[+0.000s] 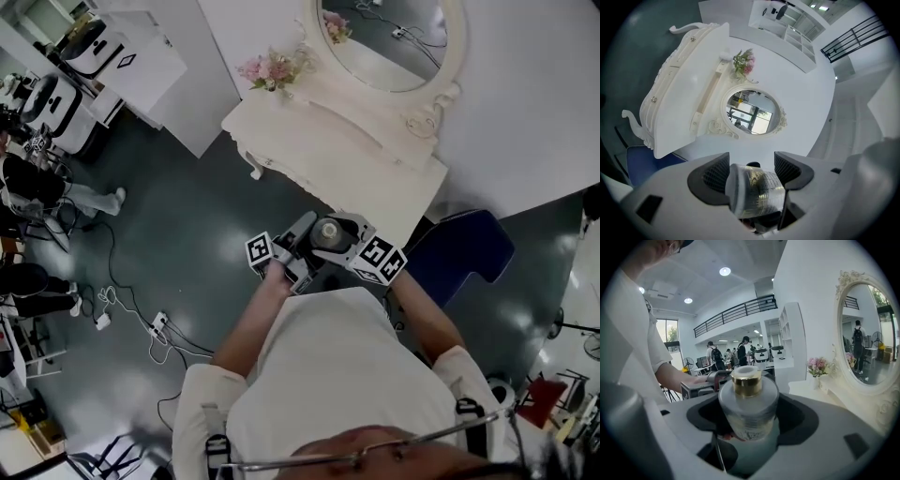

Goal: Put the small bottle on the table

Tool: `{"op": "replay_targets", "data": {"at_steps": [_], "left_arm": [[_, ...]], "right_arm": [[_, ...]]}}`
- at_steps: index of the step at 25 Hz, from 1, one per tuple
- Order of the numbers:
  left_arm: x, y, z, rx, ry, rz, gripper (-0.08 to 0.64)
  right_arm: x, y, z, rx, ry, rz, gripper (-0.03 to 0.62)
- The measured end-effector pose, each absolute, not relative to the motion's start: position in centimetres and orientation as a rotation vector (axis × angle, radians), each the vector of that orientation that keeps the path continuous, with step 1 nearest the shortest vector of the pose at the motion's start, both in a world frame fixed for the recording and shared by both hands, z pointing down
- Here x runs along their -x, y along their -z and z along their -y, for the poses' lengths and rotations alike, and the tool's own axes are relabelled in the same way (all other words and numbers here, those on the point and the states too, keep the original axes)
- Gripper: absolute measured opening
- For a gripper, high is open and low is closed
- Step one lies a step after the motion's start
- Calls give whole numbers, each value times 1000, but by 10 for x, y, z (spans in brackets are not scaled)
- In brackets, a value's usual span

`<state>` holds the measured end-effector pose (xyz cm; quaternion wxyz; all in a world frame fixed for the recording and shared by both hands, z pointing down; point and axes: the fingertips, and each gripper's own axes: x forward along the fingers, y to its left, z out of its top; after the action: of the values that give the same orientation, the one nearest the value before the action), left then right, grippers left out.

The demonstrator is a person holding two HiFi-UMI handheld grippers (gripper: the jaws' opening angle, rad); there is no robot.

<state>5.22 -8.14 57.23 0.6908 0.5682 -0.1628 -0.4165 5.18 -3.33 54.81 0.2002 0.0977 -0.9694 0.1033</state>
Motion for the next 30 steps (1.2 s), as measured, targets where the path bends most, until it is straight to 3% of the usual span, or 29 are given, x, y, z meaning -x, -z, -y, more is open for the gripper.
{"op": "replay_targets", "data": {"at_steps": [13,30], "left_arm": [[-47,-581,123,-1237,934,355,299],[12,-595,235,-1233,761,237,299]], "right_arm": [[-46,-557,76,-275,-320,2684,345],[22,-571,189,-565,-405,2652,342]]}}
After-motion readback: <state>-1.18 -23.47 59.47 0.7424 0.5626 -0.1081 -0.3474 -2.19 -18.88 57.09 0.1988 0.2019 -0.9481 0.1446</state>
